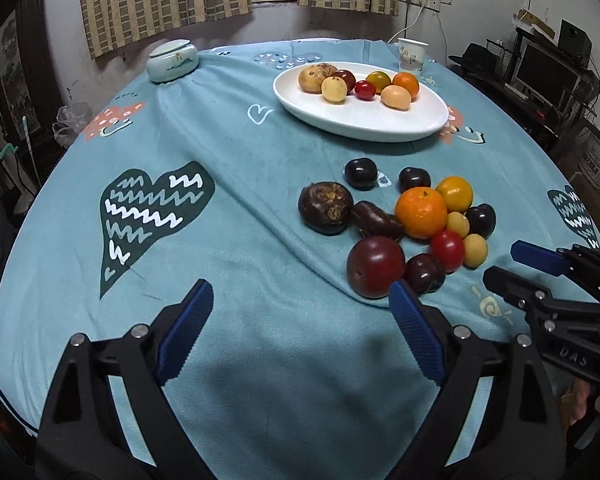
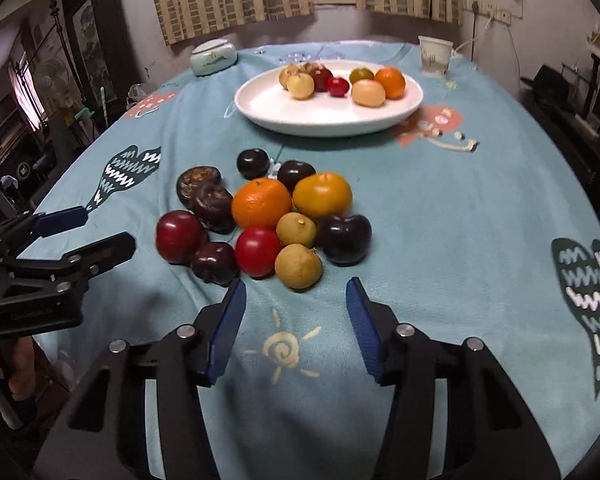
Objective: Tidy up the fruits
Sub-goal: 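Grasp the small green pear with the right tool while the left tool grasps the dark red apple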
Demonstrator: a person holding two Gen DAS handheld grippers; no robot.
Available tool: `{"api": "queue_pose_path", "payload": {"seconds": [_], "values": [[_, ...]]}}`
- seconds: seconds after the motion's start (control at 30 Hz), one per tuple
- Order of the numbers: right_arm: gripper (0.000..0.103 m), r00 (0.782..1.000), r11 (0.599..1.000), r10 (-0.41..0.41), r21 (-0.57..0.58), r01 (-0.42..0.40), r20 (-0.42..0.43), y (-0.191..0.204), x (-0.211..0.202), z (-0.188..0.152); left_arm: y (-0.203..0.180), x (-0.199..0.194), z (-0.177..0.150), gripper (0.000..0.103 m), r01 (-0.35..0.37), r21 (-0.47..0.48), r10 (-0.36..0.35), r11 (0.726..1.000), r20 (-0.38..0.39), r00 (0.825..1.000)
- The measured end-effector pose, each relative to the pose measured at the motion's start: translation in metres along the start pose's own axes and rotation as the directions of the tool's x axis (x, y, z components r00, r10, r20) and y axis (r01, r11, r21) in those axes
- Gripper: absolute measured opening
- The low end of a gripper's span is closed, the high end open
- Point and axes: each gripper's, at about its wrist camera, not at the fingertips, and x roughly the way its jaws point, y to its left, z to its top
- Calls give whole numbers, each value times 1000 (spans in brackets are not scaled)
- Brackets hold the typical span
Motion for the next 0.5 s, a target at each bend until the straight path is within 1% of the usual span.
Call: {"api": "queue_pose_path", "payload": {"seconds": [0.1, 0.23, 0.27, 0.33, 0.37, 0.5], "values": [[42, 1000, 1000, 17, 10, -17, -21, -2, 9, 1, 2, 5, -1, 91, 8, -3, -8, 1000, -18, 1000], [41, 999, 999, 26, 22, -25, -43, -5, 25, 5, 1, 10, -2, 91, 13, 7, -13, 1000, -34, 999], [41, 999, 1000, 18, 11, -18, -38, -3, 27, 7, 0, 11, -1, 91, 13, 9, -13, 1000, -34, 999], [33, 999, 1000, 1, -16, -2, -36, -1, 30, 10, -1, 13, 1, 91, 12, 5, -12, 1000, -35, 999], [30, 999, 1000, 11, -16, -11, -40, -1, 30, 10, -1, 14, 1, 91, 13, 4, -13, 1000, -37, 999], [29, 999, 1000, 24, -5, -24, -41, 0, 16, 1, -6, 21, 1, 91, 32, 11, -32, 999, -59, 998]]}}
